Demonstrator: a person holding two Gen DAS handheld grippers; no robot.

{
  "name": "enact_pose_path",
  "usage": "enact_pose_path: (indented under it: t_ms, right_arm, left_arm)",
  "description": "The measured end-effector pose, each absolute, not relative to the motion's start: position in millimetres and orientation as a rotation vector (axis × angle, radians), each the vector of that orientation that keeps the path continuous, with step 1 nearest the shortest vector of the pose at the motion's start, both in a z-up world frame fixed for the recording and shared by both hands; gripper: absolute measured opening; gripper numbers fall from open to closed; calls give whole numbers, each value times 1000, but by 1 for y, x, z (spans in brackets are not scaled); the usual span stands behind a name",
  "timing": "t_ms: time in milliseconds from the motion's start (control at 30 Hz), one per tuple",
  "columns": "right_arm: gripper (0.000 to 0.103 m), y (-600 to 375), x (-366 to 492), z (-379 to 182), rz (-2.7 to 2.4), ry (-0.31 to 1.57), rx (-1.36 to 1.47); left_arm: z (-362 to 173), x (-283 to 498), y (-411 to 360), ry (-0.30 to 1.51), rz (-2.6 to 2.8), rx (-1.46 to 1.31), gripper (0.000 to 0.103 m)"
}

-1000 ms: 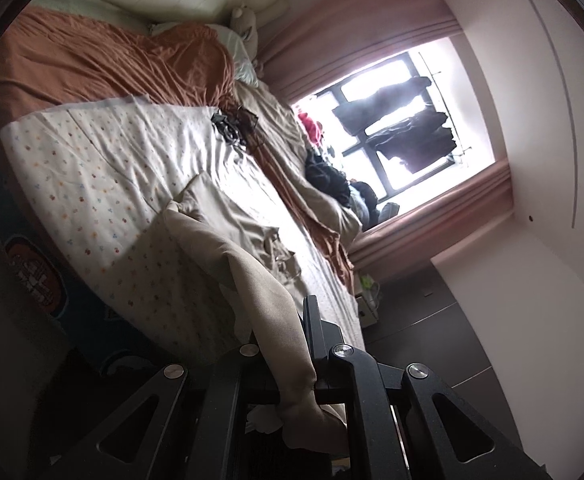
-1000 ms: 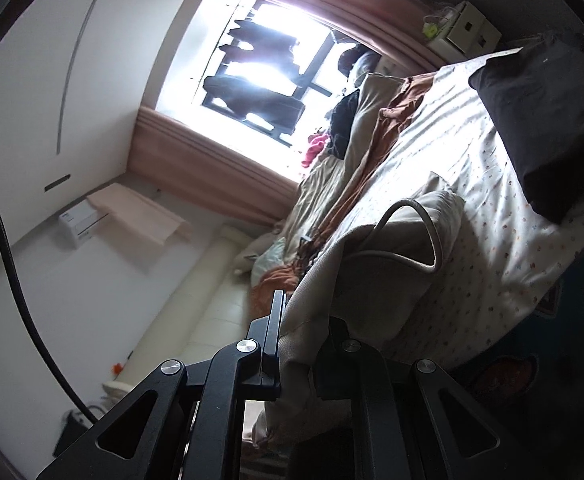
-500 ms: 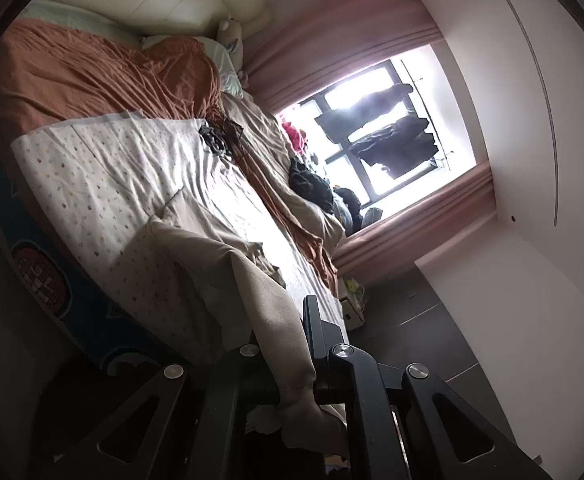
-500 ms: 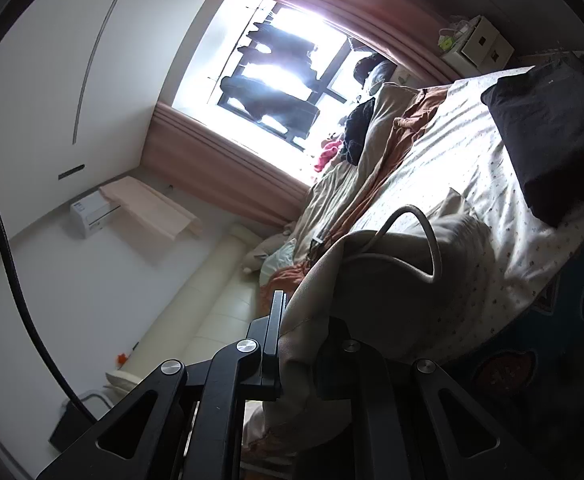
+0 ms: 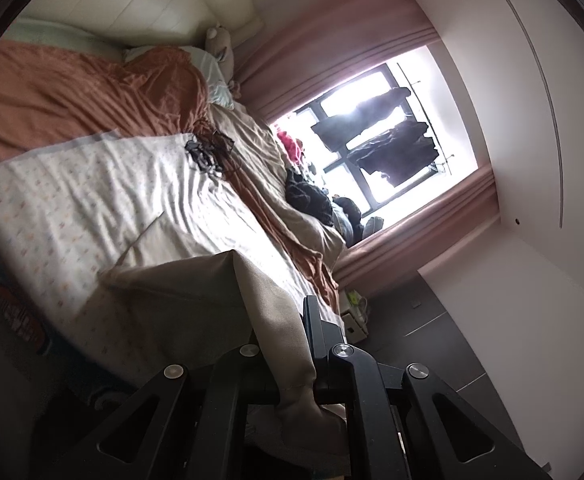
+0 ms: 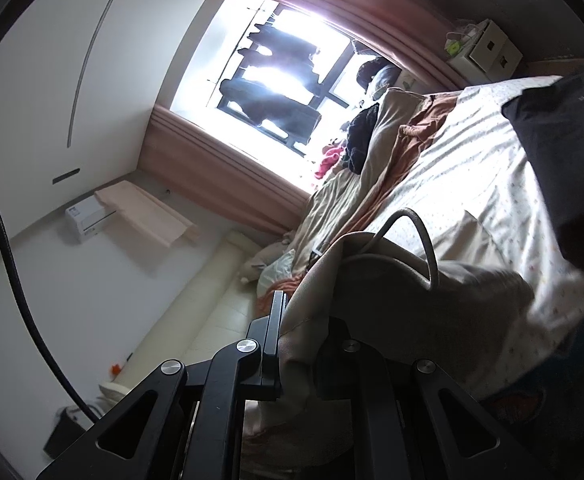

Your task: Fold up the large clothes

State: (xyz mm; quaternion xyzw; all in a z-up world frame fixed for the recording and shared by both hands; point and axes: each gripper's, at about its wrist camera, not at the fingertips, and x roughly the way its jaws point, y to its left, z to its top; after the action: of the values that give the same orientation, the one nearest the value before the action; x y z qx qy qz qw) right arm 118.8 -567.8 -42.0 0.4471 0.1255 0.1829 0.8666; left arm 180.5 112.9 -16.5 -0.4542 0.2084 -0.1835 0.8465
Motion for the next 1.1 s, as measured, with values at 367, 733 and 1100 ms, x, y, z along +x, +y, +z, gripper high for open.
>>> enact_pose_path:
  t_ms: [367,733,1100]
  right_arm:
    - [12,-576,222,-23,343,269,930]
    - [12,-578,334,-55,265,370,932]
    - [12,-582,399,-126,182,499,966]
  left_arm:
    - [11,300,92,493,-357,-878,7]
    - [-48,418,84,645,-268,-857,7]
    - [-127,495,73,792,-194,-838,8]
